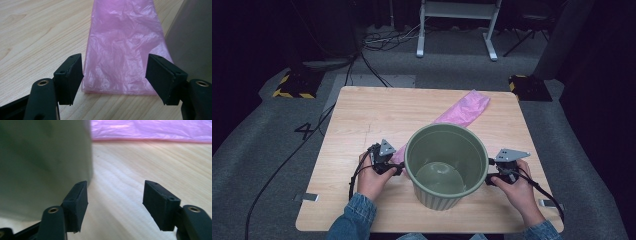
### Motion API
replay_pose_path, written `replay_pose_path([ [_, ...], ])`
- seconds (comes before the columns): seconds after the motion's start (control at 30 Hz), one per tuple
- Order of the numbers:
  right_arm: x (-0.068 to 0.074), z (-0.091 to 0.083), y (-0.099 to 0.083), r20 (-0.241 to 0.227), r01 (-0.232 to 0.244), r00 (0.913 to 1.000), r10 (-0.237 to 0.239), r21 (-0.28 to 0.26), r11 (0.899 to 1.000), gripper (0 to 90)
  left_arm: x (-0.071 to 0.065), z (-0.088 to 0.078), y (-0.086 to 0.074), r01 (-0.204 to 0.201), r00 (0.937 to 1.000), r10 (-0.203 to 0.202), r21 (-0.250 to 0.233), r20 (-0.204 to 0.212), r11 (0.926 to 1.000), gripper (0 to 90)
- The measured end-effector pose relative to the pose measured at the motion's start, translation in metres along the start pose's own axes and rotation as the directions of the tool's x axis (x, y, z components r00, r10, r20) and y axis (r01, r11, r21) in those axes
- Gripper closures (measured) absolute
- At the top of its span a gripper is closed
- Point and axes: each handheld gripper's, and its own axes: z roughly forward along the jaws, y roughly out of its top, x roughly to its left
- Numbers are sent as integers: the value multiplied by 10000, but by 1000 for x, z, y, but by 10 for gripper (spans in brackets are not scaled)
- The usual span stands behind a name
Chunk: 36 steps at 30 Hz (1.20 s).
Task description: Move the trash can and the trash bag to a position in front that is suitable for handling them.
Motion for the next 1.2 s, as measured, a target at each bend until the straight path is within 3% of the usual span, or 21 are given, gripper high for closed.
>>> replay_pose_path([
  [0.2,-15,11,7,243,-139,9996,143,-177,9997,323,2,-13,-5,74,10000,-75,-179,-51,9998,300],
  [0.33,-29,22,18,498,-280,9983,299,-380,9989,279,1,-24,-10,-119,9998,123,222,-174,9997,297],
  [0.37,-32,28,25,628,-175,9978,201,-425,9989,272,0,-29,-15,-1,9998,-2,-154,-215,9999,299],
  [0.5,-39,46,39,638,-83,9979,124,-648,9979,247,2,-41,-24,80,9991,-79,22,-415,10000,299],
  [0.63,-46,69,47,334,-374,9986,403,-816,9960,211,5,-52,-34,290,9977,-289,5,-618,9996,302],
  [0.93,-50,109,54,225,-272,9993,294,-947,9951,214,11,-63,-50,653,9941,-637,150,-875,9978,304],
  [1.2,-47,139,62,246,-159,9996,170,-459,9988,213,15,-69,-58,770,9922,-744,217,-1005,9968,304],
])
